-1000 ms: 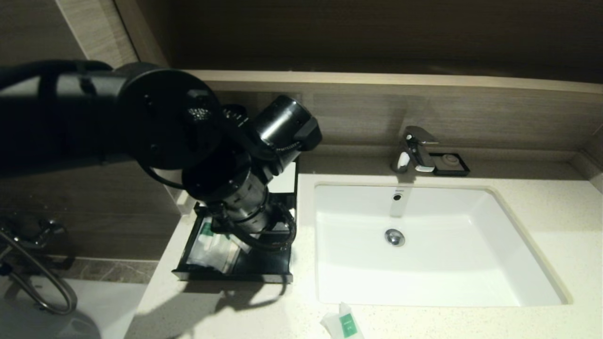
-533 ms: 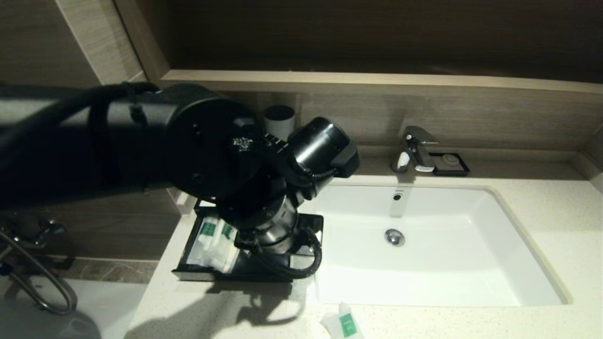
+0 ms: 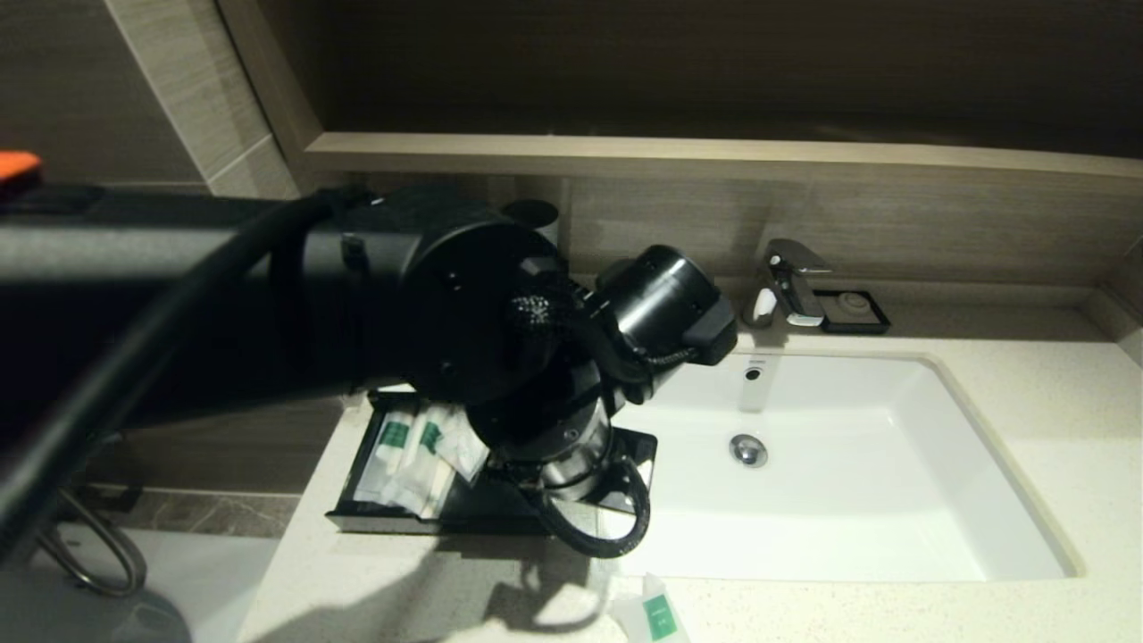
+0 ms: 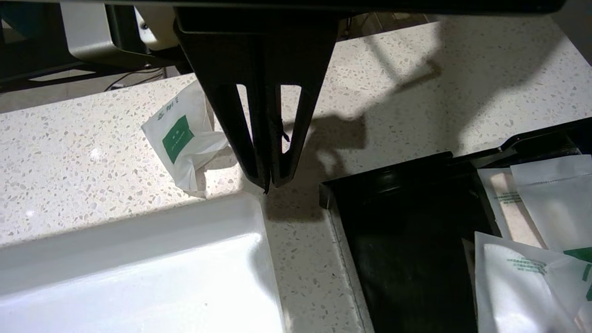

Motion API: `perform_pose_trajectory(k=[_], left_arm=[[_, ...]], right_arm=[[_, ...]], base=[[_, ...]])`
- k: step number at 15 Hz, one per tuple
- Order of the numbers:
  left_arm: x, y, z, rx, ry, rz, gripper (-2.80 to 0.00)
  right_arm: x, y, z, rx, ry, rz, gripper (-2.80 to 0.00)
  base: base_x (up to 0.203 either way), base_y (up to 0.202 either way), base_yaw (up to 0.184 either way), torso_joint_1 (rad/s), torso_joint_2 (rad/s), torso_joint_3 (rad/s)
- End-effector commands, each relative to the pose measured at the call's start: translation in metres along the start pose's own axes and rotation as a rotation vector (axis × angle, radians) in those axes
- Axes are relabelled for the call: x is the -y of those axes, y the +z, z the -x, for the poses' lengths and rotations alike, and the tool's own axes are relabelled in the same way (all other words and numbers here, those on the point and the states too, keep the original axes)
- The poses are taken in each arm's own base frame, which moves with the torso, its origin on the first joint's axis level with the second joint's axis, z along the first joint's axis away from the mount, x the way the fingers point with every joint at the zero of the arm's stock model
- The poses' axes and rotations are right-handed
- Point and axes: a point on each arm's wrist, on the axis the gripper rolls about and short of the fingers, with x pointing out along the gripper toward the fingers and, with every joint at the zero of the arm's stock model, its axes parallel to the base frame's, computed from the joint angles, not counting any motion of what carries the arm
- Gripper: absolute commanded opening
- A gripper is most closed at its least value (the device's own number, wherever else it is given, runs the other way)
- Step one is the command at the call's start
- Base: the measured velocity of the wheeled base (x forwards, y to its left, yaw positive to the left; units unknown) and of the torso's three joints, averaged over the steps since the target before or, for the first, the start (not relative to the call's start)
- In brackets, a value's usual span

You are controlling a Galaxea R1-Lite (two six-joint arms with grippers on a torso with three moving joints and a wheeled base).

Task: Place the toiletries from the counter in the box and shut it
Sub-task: Pick up the bathroom toiletry

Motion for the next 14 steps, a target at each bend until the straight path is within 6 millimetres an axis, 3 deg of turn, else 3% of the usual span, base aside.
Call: perform_pose_trajectory(k=[1,8,14], left_arm=[[0.007,-0.003,-0.008,-0.020,0.009,-0.022,-2.80],[0.031,-0.019,-0.023,-0.065,0.002,-0.108,-2.80],[0.047,-0.034,-0.024,-0.125,-0.057,-0.126,-2.80]], right_arm=[[0.000,0.000,0.000,0.000,0.000,0.001,-2.80],[0.000,0.000,0.000,0.000,0.000,0.001,-2.80],[0.000,0.000,0.000,0.000,0.000,0.001,-2.80]], base=[[0.000,0.000,0.000,0.000,0.00,0.000],[0.000,0.000,0.000,0.000,0.00,0.000],[0.000,0.000,0.000,0.000,0.00,0.000]])
